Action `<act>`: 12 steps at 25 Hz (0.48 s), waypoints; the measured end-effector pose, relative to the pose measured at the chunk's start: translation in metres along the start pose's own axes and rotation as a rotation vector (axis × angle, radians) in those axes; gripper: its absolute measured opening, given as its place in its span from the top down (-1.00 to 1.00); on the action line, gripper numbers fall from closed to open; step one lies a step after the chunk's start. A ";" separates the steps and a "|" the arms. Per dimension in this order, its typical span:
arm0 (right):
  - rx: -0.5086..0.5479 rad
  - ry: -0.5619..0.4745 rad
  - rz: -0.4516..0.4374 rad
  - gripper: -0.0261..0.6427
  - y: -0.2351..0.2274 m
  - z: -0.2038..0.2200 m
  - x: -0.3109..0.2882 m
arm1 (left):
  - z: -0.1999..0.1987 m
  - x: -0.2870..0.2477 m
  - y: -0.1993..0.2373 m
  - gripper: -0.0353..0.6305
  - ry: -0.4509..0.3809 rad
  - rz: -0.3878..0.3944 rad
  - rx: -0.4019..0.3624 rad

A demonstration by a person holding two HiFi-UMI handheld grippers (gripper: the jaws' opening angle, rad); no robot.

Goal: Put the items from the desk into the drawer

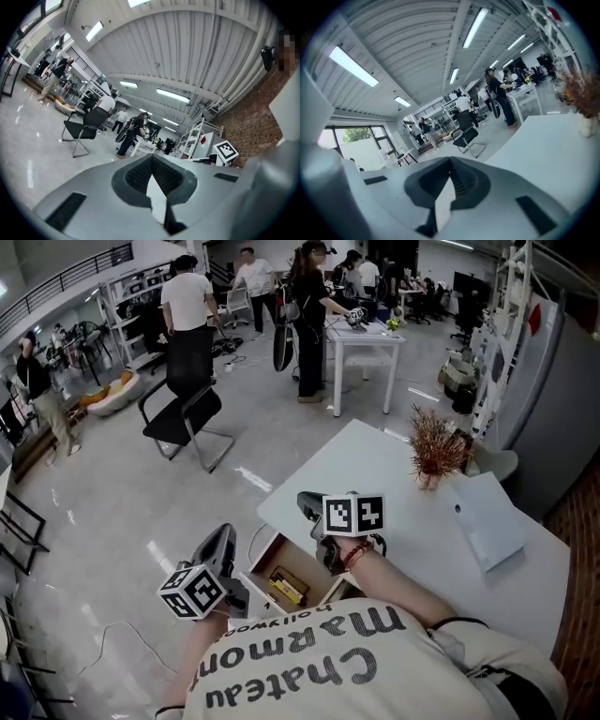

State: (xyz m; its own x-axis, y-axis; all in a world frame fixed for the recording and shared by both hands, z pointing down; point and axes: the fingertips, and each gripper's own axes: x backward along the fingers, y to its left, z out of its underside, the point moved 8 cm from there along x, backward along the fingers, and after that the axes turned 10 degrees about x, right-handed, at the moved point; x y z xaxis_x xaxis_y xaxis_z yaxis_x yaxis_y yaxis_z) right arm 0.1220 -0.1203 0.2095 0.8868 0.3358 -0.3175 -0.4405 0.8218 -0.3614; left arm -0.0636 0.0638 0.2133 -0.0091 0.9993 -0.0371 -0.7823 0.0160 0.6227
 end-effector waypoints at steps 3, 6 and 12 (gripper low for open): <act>0.038 -0.061 0.008 0.91 0.009 -0.004 0.014 | 0.000 0.009 -0.007 0.89 -0.007 0.005 -0.005; 0.098 -0.085 0.039 0.91 0.012 -0.003 0.025 | 0.006 0.014 -0.011 0.89 0.007 0.007 -0.004; 0.109 -0.080 0.051 0.91 0.003 0.011 0.038 | 0.020 0.016 -0.018 0.89 0.018 0.010 -0.005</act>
State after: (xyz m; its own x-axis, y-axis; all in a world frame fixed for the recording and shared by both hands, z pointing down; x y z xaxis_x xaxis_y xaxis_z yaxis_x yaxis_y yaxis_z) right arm 0.1559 -0.0999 0.2058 0.8740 0.4099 -0.2609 -0.4711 0.8465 -0.2481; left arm -0.0378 0.0804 0.2171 -0.0280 0.9986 -0.0456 -0.7853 0.0063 0.6191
